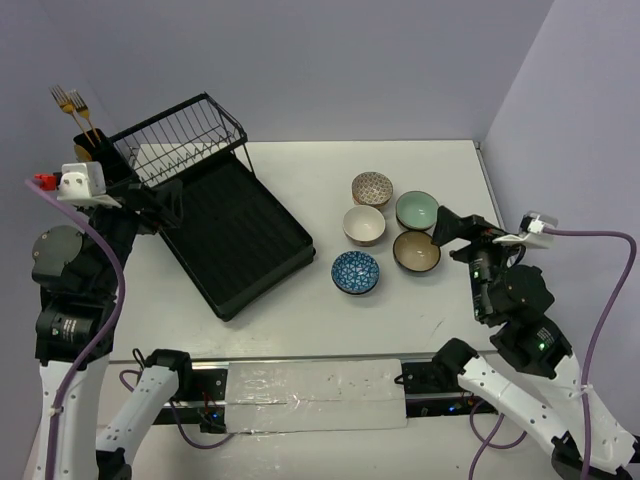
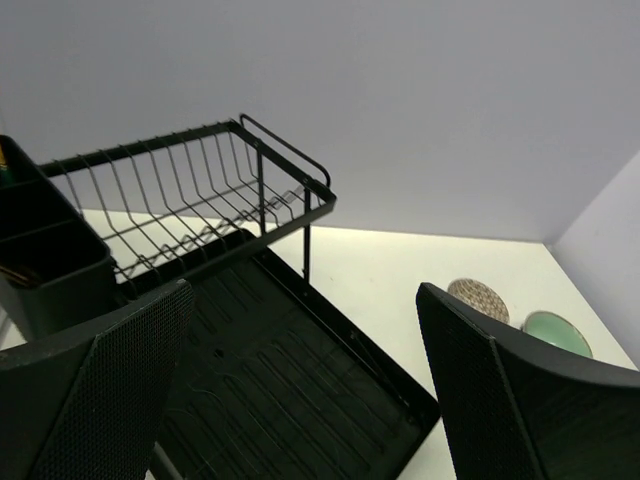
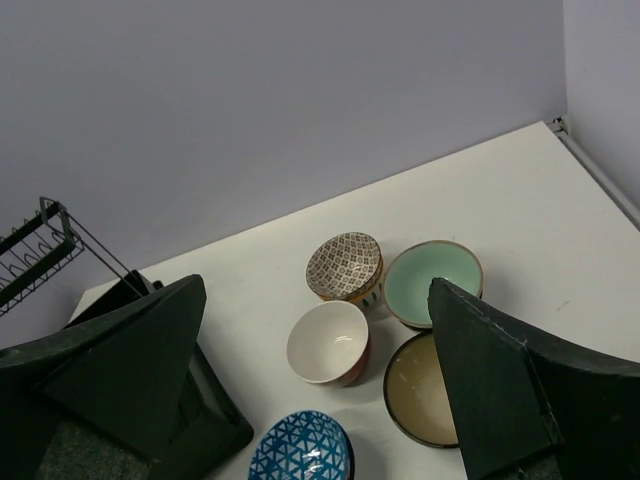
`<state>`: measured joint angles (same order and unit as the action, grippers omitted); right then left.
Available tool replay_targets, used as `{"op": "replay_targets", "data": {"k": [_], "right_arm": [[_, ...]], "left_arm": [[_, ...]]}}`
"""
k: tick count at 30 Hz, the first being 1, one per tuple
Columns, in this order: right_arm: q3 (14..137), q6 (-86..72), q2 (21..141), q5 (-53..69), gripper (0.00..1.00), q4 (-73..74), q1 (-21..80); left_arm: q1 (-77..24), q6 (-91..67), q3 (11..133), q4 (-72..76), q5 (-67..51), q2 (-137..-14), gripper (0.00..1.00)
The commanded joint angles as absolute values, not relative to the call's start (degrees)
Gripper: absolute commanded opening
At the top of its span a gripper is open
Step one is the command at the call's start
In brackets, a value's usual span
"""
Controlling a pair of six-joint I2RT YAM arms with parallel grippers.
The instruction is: Load the bowls into the dish rack
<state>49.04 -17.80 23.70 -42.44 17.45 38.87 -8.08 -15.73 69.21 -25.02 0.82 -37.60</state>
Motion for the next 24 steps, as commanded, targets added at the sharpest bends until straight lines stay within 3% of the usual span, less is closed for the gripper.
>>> {"op": "replay_targets", "data": {"k": [1,16,20,24], "right_arm": [[48.4,-21.4,24.8,-43.4,1.0,18.5,39.4],[47.5,-39.5,38.2,-39.4,1.0,32.7,36.4],[47.3,-45.5,43.3,-35.8,1.0,37.1,30.4],[42.7,-47.7,46.7,-26.6,1.0,37.7,15.1]], "left_arm": [[-8.3,-17.0,69.2,-24.5,-3.7,-38.8,0.99],[-8.5,-21.1,69.1,-24.0,-10.9,-44.9,0.99],[-8.8,-22.2,68.4,-23.6,-12.3,-46.2,0.99],[-9.0,-23.4,66.3,-22.4,-13.8,-46.8,0.99]]}}
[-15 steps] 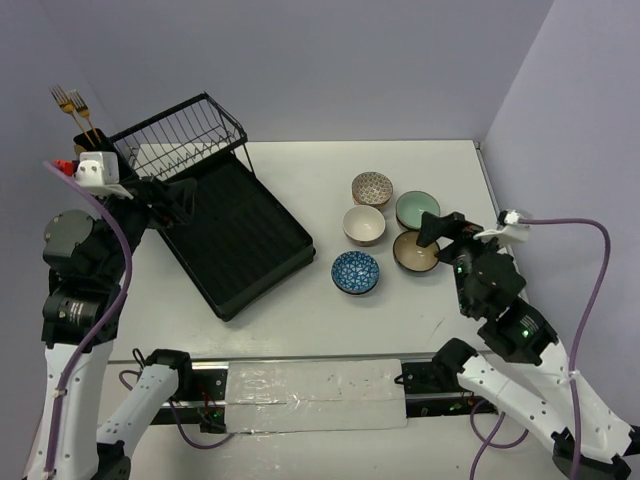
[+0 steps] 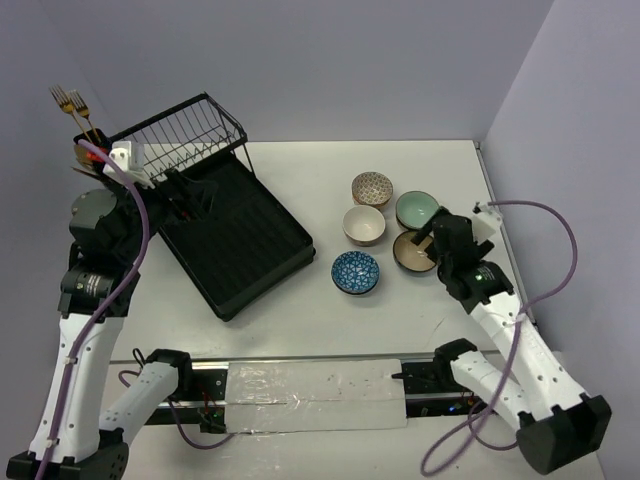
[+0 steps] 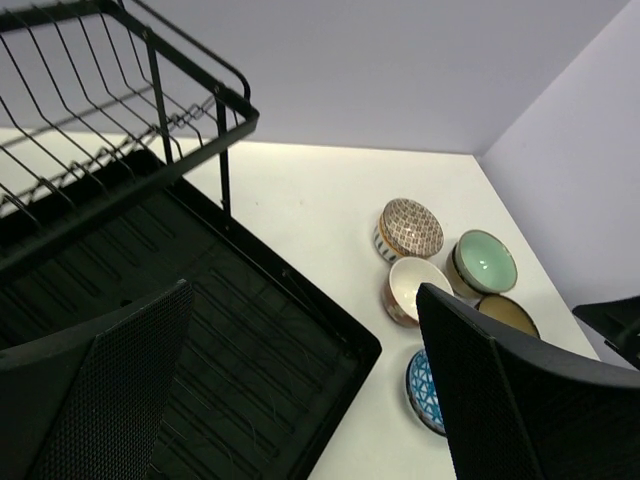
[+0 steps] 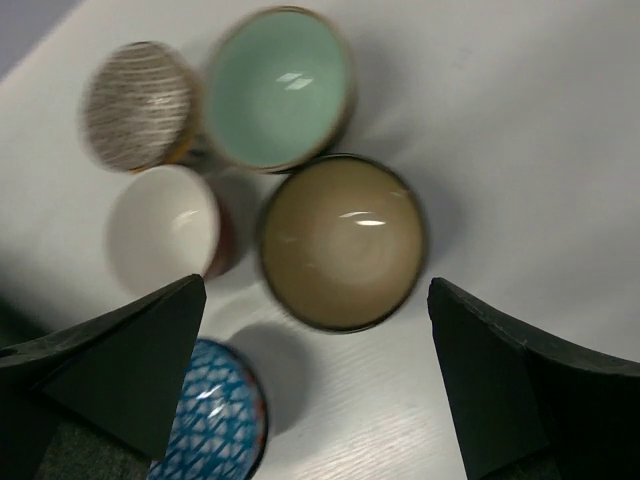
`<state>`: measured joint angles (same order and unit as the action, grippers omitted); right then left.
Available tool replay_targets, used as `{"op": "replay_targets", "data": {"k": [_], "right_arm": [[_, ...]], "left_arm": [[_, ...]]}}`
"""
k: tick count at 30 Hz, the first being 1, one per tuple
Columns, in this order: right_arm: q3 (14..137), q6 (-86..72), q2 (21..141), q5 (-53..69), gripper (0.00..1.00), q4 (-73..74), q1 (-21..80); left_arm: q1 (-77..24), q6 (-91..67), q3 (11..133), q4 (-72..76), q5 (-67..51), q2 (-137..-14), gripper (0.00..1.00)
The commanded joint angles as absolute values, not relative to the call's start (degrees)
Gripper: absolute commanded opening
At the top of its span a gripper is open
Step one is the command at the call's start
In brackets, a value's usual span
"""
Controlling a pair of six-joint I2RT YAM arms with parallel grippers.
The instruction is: Load the bowls into the dish rack
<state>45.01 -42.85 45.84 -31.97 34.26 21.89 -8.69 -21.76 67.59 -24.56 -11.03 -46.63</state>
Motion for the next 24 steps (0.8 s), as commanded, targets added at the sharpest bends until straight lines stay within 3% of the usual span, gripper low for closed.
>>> {"op": "replay_targets", "data": {"k": [1,9,24], "right_arm": [[41.1,-47.9,47.2,-25.1,1.0,37.6,13.3],[34.5,-48.8,54.0,-15.3,0.85,30.3,1.2],[31.6,-48.4,61.5,-15.6,0.6,19.2,0.4]], "left_arm": [[-9.1,-23.2,66.2,-22.3,-14.0,-46.9,0.99],[-9.9,-22.1,64.0,-23.5,-13.4,-47.6,0.99],[-11.9,-23.4,62.1,-22.8,-14.9,-49.9,0.99]]}}
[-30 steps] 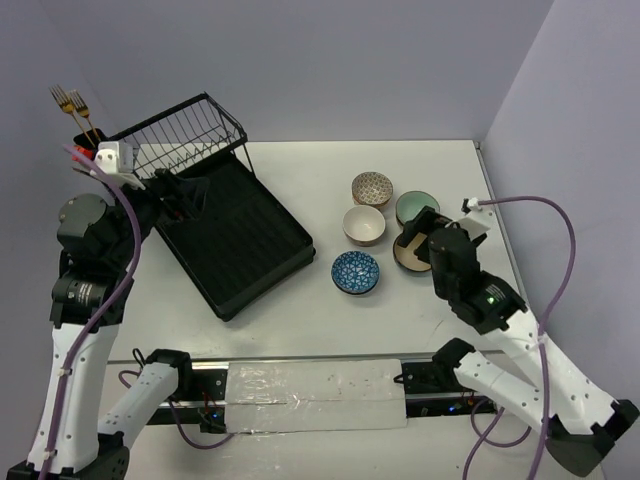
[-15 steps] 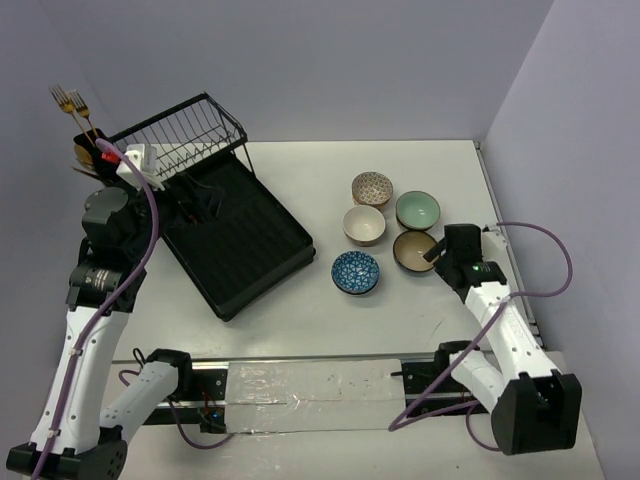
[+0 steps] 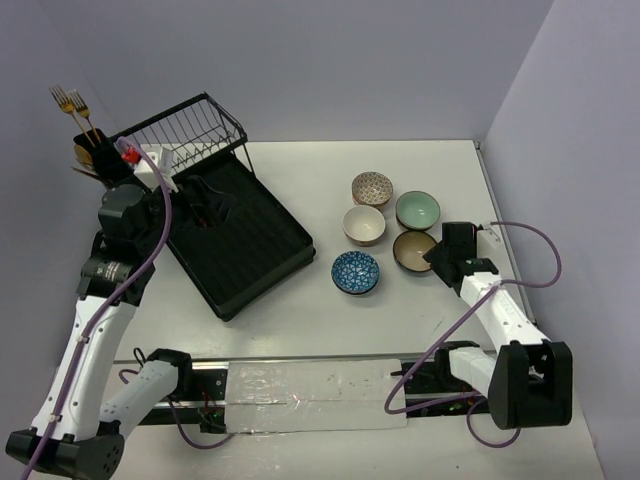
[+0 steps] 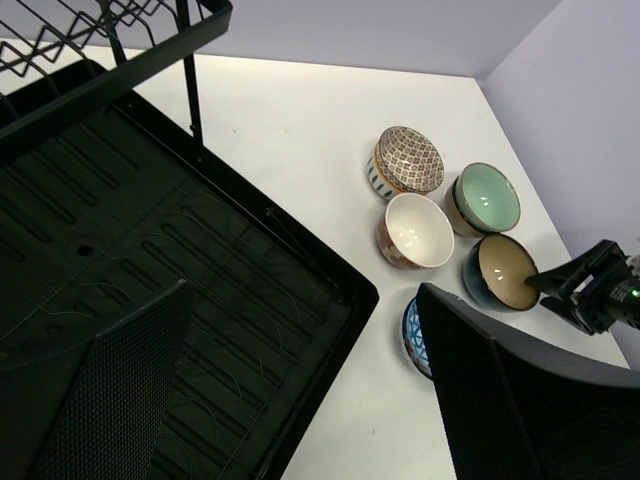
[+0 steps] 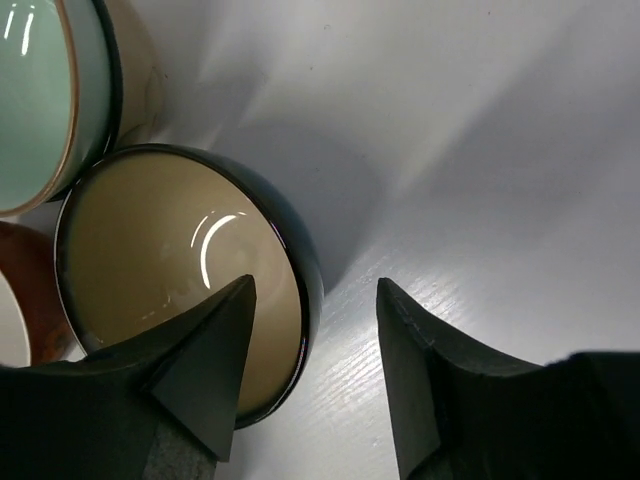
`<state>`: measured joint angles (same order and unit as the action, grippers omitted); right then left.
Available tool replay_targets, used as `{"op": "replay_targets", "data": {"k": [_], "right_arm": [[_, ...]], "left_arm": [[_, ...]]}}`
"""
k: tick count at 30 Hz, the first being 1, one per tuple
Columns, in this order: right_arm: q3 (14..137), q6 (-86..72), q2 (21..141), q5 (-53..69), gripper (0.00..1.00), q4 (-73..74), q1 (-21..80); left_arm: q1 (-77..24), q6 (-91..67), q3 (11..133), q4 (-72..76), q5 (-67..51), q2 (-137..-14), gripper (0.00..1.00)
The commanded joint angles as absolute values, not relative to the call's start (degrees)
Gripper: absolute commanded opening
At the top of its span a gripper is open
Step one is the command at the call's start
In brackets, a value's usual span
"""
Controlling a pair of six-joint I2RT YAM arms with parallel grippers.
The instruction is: Load the bowls into the dish rack
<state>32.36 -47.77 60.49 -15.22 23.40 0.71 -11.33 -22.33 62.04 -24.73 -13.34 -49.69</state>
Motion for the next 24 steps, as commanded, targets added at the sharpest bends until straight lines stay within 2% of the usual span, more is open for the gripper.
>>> {"op": "replay_targets", "data": {"k": [1,7,8,10,11,14,18,21,24], "right_arm": [[31.4,-48.3,62.1,-15.4,0.59,18.9,0.4],[30.1,-48.0,63.2,-15.6,0.42,17.1,0.4],[30.1,-47.8,63.0,-15.6,0.34,17.1,0.4],[30.0,-47.6,62.3,-15.9,0.27,17.3,0.4],[30.0,-47.3,61.7,-16.3,0.17,18.0,0.4],[30.1,-46.0,58.1,-17.1,0.0,19.9,0.4],[32.1,-43.7,48.0,-19.6,0.0,23.0,2.5],[35.4,-41.2,42.4,-20.2,0.0,23.3,7.8],[41.1,-39.9,42.6,-22.5,0.0,24.3,15.6]], "left_arm": [[-12.2,-23.5,62.1,-22.9,-14.9,-50.3,0.99],[-14.1,-24.0,62.2,-22.4,-14.4,-51.9,0.99],[-14.4,-24.1,62.6,-22.4,-14.3,-52.2,0.99],[-15.7,-24.5,62.8,-22.4,-14.2,-53.3,0.99],[-16.3,-24.9,63.2,-22.4,-14.1,-53.6,0.99],[-19.1,-26.1,63.8,-22.1,-13.2,-55.2,0.99],[-24.3,-28.3,65.2,-21.6,-9.6,-58.2,0.99],[-30.6,-29.2,67.1,-20.8,-6.0,-61.5,0.99],[-38.0,-29.4,70.0,-20.2,-0.3,-66.1,0.99]]}}
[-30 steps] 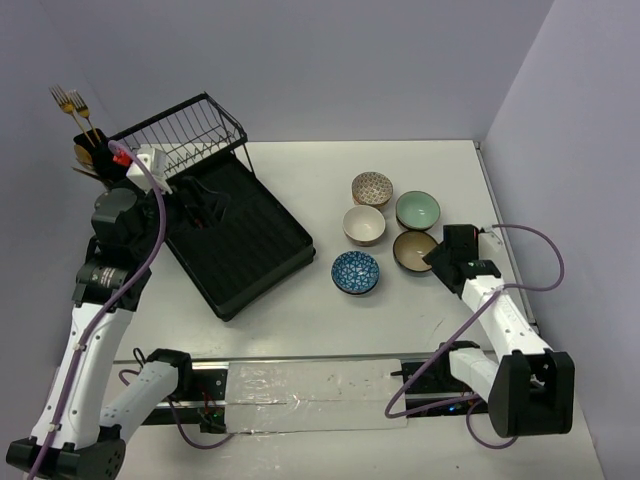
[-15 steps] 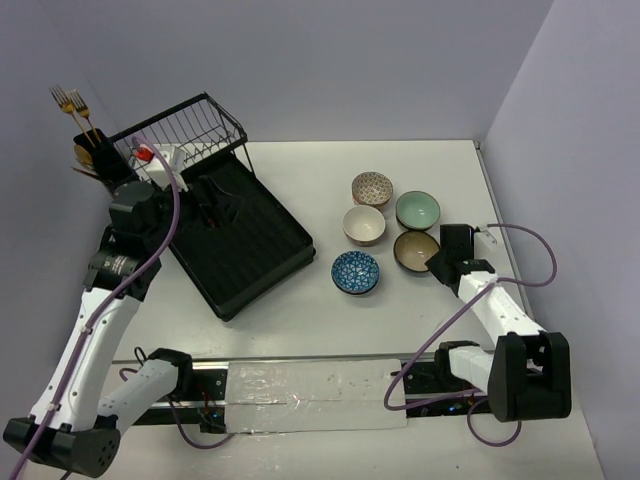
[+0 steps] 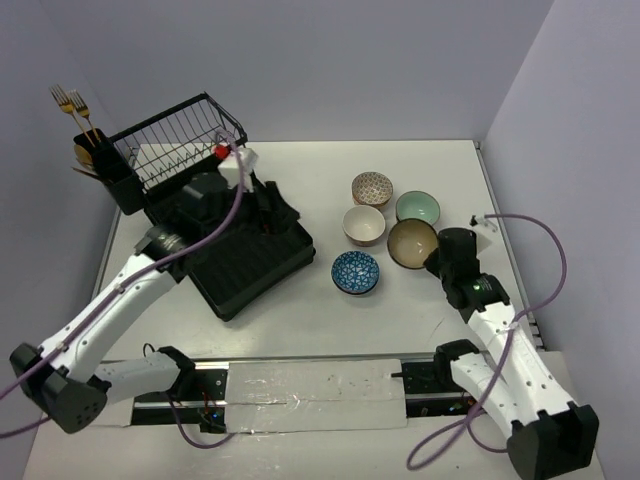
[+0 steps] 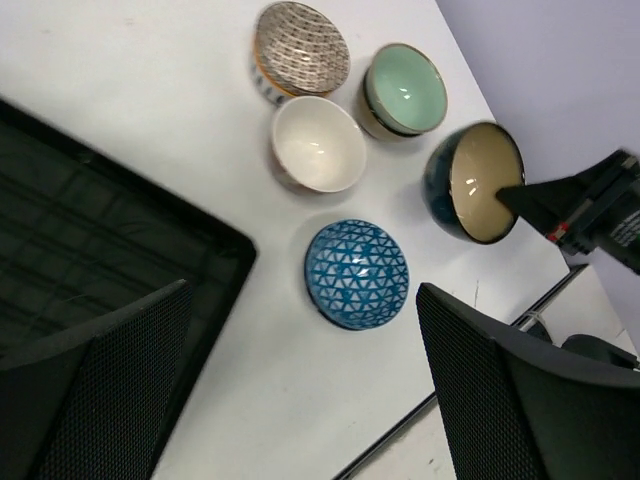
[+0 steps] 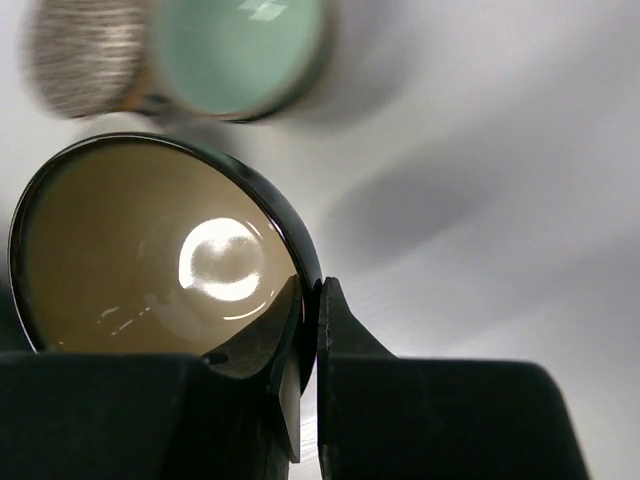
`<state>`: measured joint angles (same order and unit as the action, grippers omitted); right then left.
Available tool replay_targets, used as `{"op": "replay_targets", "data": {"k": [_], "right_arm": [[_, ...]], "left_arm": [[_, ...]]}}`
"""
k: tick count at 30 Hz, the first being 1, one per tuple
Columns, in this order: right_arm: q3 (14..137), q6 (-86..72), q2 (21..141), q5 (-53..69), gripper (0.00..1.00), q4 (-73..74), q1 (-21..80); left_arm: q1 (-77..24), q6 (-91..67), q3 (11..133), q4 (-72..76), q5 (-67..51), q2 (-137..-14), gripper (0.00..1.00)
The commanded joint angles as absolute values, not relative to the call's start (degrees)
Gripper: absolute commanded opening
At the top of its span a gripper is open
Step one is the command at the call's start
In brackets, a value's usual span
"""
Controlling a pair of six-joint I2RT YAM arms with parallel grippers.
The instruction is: Load the bowls into the dish rack
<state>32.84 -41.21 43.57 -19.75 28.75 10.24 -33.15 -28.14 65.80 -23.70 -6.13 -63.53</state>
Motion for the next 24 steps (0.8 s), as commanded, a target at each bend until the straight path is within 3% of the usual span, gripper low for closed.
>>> {"op": "replay_targets", "data": {"k": [1,6,14,24], "right_arm": [[42.6,-39.6,43.5,-24.0,0.0,24.5,17.6],[51.1,-39.4,51.3,-30.2,0.0,25.9,29.2],[59.8,-40.9,59.2,-36.3,0.0,28.8,36.6],[61.3,-41.7,60.0,-37.4,0.0,28.6,39.4]], "left_arm": [[-41.5,-29.4,71.0,-20.3,2.3,-68.6,0.99],[-48.7,-31.3,77.7,-20.2,11.9,-75.8,0.99],[-55.9,-31.6,84.5,-22.1,26.7,-85.1,0.98],[-56.2,-33.0,83.8,-21.4,30.2,-90.2,0.77]]}}
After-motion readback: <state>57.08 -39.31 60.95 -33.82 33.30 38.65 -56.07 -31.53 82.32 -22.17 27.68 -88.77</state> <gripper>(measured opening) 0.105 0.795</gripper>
